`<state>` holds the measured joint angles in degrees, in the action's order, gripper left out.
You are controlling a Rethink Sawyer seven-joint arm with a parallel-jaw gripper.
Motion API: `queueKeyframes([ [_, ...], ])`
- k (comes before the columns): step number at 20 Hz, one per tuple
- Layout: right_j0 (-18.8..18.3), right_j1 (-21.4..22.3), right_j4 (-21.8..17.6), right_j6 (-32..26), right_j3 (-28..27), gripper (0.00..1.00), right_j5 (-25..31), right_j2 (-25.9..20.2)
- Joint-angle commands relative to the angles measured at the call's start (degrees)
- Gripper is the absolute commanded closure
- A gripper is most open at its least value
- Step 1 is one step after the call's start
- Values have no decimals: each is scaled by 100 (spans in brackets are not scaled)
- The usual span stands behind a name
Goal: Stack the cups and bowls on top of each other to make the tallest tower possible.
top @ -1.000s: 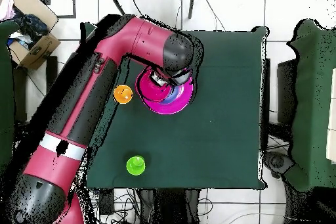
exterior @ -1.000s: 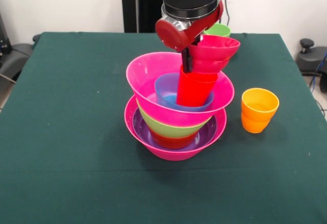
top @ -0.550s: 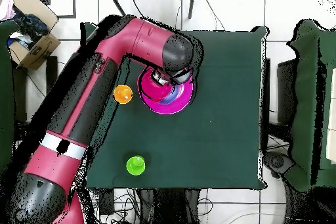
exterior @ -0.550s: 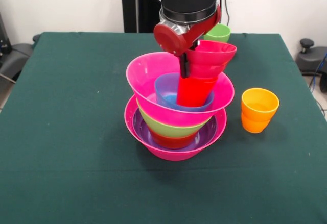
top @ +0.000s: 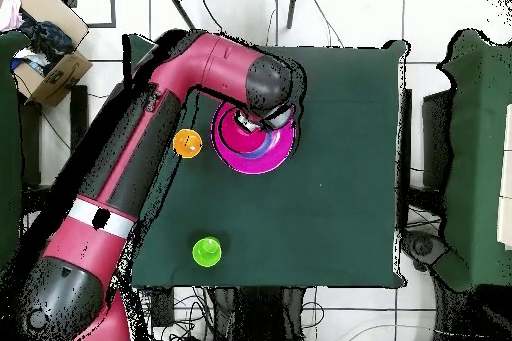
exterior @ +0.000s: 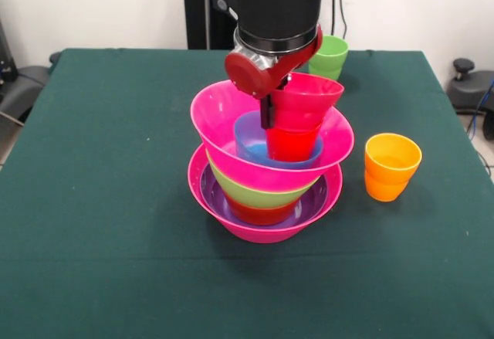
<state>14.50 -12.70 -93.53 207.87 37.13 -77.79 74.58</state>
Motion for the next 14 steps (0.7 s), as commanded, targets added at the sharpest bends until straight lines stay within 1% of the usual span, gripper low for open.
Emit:
queueKeyframes([
  [1, 21, -210, -176, -1893, 16, 100, 687, -517],
  [6, 22, -218, -228, -1877, 53, 100, 703, -505],
  [8, -13, -259, -221, -1521, 31, 100, 735, -421],
  [11, 10, -201, -276, -1732, 33, 100, 542, -448],
  [14, 50, -154, -295, -1685, 106, 100, 450, -446],
])
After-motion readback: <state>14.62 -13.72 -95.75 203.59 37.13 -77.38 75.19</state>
